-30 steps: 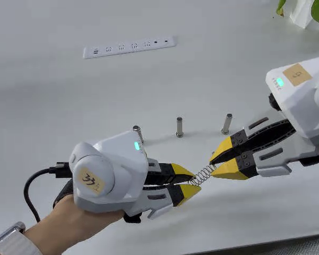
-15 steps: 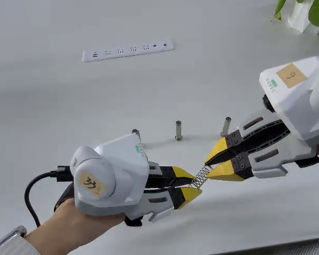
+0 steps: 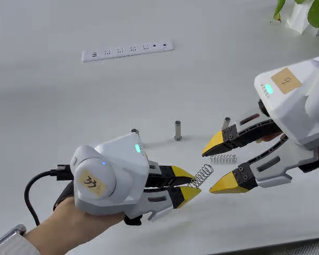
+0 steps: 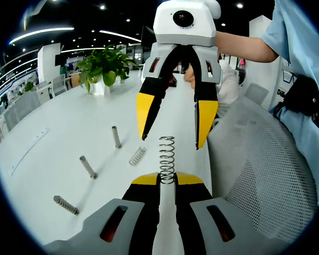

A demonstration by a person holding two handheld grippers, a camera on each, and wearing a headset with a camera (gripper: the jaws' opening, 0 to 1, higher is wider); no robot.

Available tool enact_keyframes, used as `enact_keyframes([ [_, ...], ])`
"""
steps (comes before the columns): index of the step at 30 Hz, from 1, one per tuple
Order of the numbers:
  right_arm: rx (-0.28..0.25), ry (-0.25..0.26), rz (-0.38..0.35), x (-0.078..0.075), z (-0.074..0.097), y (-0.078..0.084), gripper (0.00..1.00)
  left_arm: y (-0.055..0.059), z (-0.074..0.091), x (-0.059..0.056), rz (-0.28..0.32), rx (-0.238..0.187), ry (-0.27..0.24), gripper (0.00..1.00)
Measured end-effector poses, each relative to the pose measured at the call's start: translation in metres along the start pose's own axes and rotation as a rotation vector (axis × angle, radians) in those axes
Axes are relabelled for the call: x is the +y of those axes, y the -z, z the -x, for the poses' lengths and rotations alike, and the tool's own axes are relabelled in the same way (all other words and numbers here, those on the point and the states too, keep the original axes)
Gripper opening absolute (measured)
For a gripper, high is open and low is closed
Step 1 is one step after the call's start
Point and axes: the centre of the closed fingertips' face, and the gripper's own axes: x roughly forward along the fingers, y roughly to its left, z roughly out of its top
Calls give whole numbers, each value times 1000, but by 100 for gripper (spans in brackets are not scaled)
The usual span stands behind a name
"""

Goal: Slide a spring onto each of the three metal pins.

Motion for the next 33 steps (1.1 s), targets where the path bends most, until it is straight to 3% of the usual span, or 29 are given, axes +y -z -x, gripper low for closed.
enact_keyframes([
  [8,104,-55,67,-1,-7,11,26,7,-5,-1,-6,38,1,6],
  [10,109,-64,70,-7,-11,14,23,7,-6,-1,-4,39,-5,6],
  [19,128,-119,84,-2,-21,8,15,-2,-8,2,1,12,-23,6],
  [33,144,-144,85,1,-24,6,10,-7,-5,2,-5,-19,-33,6],
])
